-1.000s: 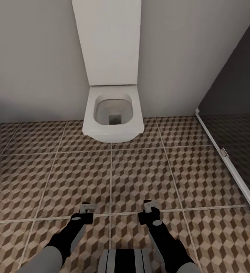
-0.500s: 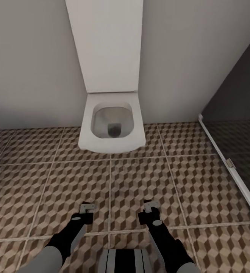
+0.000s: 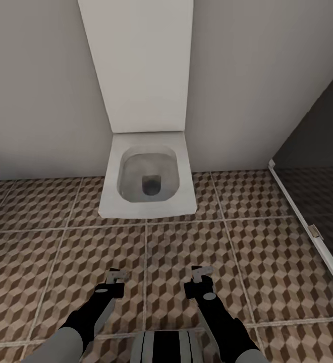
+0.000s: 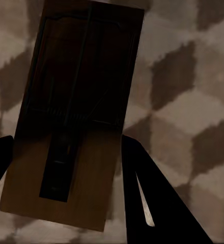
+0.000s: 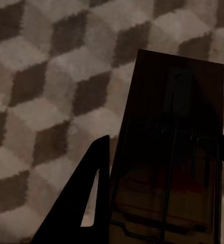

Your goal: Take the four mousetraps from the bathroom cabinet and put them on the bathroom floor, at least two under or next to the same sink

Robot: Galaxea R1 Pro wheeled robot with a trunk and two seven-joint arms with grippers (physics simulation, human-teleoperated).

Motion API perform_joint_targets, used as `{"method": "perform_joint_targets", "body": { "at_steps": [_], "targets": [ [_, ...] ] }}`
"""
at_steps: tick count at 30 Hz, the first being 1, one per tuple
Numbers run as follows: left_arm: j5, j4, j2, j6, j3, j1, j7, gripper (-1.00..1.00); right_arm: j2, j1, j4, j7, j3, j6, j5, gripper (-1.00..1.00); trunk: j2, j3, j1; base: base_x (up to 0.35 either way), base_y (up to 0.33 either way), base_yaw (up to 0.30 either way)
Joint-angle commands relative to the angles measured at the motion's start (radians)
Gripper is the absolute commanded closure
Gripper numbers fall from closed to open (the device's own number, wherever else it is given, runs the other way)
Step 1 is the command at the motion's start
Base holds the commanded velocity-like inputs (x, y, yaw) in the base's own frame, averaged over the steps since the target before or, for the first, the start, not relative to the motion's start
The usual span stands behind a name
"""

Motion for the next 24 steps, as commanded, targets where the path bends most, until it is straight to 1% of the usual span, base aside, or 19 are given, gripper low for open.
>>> {"method": "perform_joint_targets", "body": {
  "at_steps": [1,6,17,20,24],
  "targets": [
    [0.007,-0.002,0.001,0.006,-0.009,0.000,0.011,1.00,0.000,0.000,-0.001,-0.002,0.002,0.008,0.008,1.00,0.000,-0.001,0.000,0.230,0.000,0.000],
    [0.007,-0.002,0.001,0.006,-0.009,0.000,0.011,1.00,0.000,0.000,-0.002,-0.002,0.002,0.008,0.008,1.00,0.000,-0.001,0.000,0.230,0.050,0.000],
    [0.007,-0.002,0.001,0.006,-0.009,0.000,0.011,1.00,0.000,0.000,-0.002,-0.002,0.002,0.008,0.008,1.00,0.000,-0.001,0.000,0.225,0.131,0.000],
    [0.007,-0.002,0.001,0.006,-0.009,0.000,0.011,1.00,0.000,0.000,-0.002,-0.002,0.002,0.008,0.008,1.00,0.000,-0.001,0.000,0.150,0.039,0.000],
    [0.007,-0.002,0.001,0.005,-0.009,0.000,0.011,1.00,0.000,0.000,-0.002,-0.002,0.002,0.008,0.008,1.00,0.000,-0.001,0.000,0.046,0.010,0.000]
  ]
}}
